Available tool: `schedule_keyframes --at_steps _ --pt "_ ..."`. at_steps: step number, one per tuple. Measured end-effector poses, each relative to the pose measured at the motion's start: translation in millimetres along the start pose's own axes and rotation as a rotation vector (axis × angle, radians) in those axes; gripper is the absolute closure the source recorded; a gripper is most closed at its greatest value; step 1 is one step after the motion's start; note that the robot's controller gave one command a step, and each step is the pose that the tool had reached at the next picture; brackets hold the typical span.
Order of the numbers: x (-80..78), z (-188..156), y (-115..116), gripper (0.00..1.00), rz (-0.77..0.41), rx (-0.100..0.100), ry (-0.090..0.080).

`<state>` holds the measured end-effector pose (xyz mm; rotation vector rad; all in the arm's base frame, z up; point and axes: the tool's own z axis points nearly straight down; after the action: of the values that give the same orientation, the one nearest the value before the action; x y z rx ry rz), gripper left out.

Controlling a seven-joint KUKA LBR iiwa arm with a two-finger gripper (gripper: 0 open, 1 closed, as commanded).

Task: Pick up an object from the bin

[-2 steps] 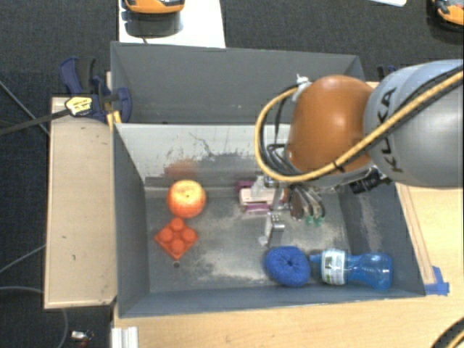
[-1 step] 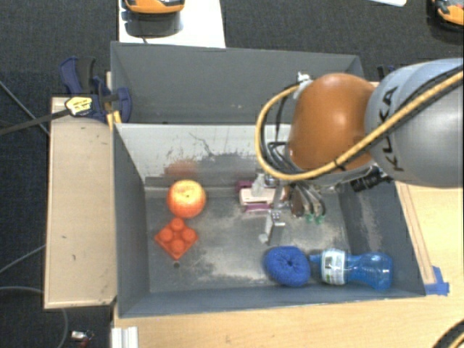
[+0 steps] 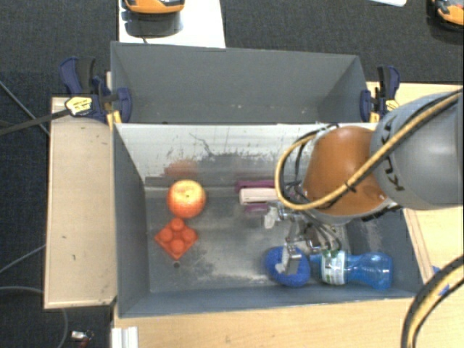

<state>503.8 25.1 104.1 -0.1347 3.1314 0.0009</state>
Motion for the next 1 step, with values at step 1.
schedule_keyframes --at_steps 1 --pt "13.8 7.2 -11.0 0.0 -0.06 -0.002 -0.002"
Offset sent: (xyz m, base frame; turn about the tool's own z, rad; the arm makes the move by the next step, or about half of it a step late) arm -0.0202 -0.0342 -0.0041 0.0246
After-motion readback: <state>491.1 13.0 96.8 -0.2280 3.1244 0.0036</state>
